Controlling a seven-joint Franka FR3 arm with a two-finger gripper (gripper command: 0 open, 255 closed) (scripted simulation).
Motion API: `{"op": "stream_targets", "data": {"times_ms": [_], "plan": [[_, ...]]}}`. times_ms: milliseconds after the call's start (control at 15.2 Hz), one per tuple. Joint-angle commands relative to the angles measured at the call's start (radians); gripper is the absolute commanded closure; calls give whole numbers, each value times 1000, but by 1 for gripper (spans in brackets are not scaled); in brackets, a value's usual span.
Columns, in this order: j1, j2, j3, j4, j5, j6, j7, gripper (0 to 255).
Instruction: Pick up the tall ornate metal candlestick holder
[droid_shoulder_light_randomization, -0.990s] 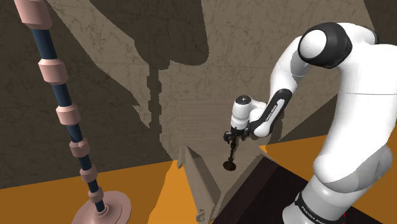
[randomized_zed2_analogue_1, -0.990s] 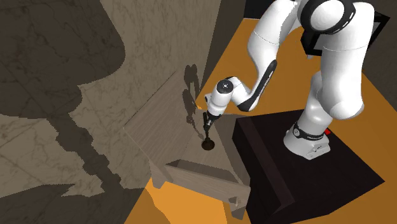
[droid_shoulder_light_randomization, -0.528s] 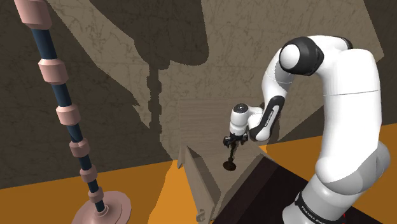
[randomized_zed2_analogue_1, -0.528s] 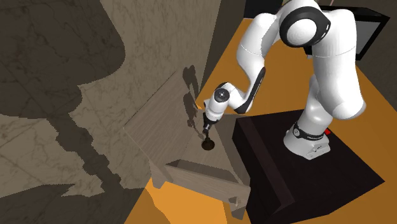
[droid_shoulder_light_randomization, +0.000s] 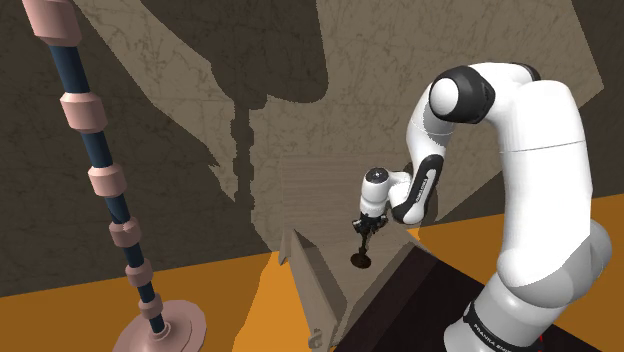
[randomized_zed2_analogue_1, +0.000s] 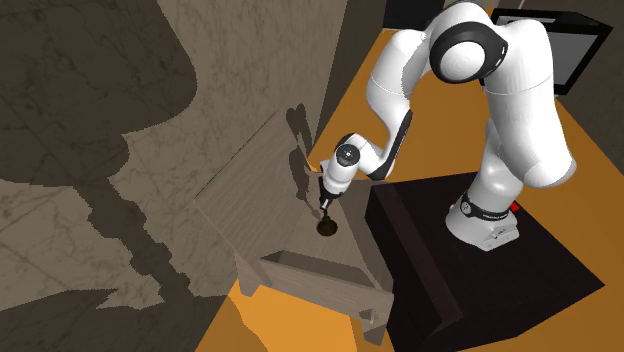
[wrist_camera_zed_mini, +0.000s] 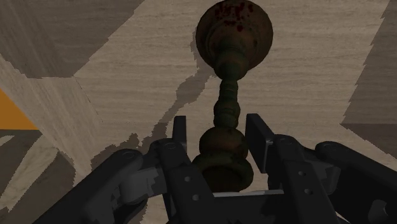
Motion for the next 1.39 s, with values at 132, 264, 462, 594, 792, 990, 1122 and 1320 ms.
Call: {"op": "stream_targets", "data": {"times_ms": [132,264,462,594,792,990,1122,1320], "plan": [[0,2,0,0,-1,0,1,255],[1,2,-1,0,-1,0,2,255],[-16,-35,17,-22,36,-17,-47,255],[-32,-70,35,-42,72,-34,-91,255],[-55,-122,62,-70,126,-60,-156,255],[-78,-173,89,-96,182,-85,-220,255],[-92,-207,107,-112,220,-103,-262,255],[-111,-257,132,-133,278,-129,-325,255]]}}
